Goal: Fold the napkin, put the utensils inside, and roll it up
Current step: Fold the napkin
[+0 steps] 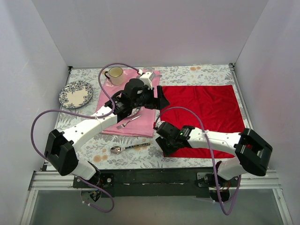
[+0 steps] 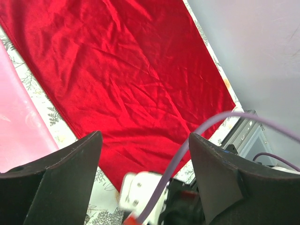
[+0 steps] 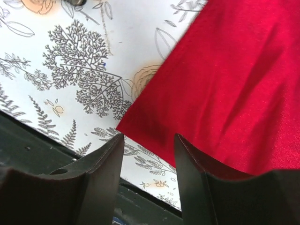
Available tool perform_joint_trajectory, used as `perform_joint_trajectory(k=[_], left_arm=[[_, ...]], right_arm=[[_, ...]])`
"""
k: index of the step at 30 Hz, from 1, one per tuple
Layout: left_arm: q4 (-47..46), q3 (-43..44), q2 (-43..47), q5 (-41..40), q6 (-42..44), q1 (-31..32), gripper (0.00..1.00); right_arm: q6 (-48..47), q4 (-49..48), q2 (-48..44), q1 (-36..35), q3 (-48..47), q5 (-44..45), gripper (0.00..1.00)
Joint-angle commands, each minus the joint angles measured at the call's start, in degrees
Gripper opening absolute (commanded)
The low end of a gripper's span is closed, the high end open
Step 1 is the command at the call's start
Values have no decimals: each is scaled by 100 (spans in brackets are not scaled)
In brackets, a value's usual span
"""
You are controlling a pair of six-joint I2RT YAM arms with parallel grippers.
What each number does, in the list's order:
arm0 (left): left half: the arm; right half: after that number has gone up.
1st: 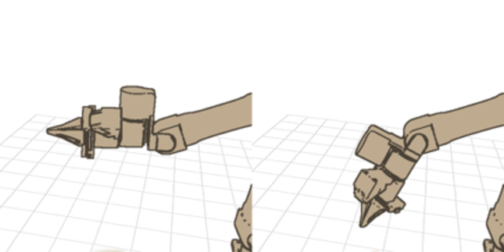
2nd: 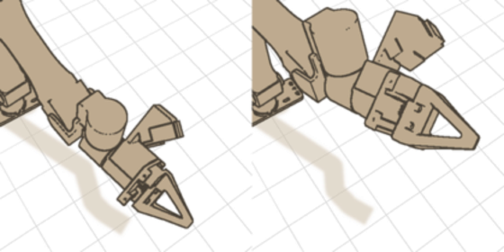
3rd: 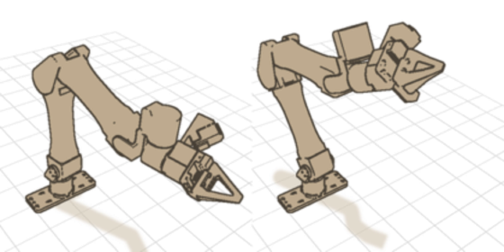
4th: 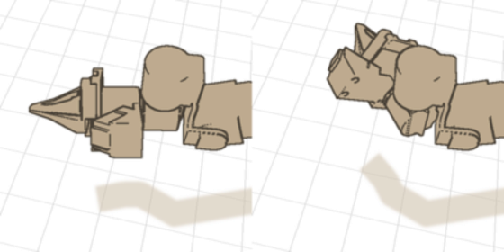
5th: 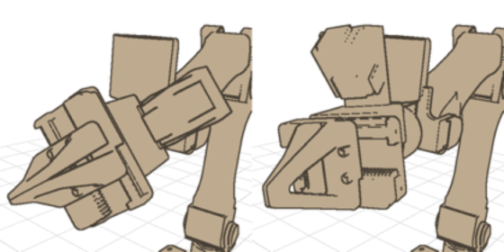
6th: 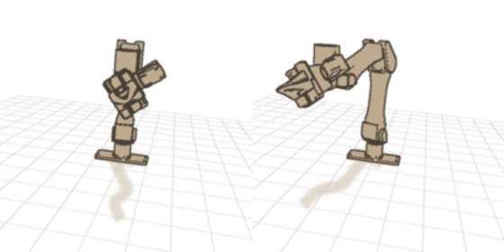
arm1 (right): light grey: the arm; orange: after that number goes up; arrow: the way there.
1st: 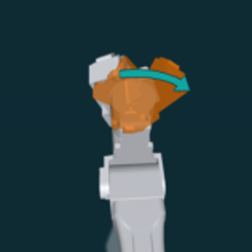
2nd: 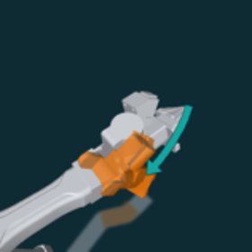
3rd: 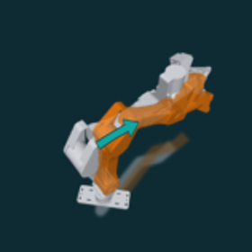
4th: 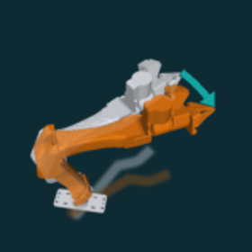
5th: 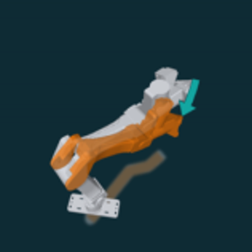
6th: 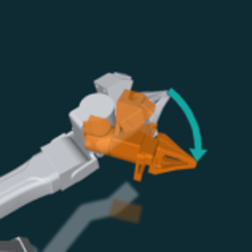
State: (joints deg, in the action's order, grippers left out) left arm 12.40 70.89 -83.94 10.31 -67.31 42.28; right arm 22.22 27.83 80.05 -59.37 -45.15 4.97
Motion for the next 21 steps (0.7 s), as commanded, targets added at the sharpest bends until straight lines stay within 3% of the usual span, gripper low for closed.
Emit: perform_joint_trajectory(k=[1,8,21], left_arm=[[69,-40,414,-152,113,-9,75],[131,-155,589,-433,77,-97,77],[131,-366,888,-433,34,-264,78]], right_arm=[[-51,415,440,-548,-485,891,54],[2,170,687,-786,-434,804,45],[-138,-305,634,-786,-223,399,46]])
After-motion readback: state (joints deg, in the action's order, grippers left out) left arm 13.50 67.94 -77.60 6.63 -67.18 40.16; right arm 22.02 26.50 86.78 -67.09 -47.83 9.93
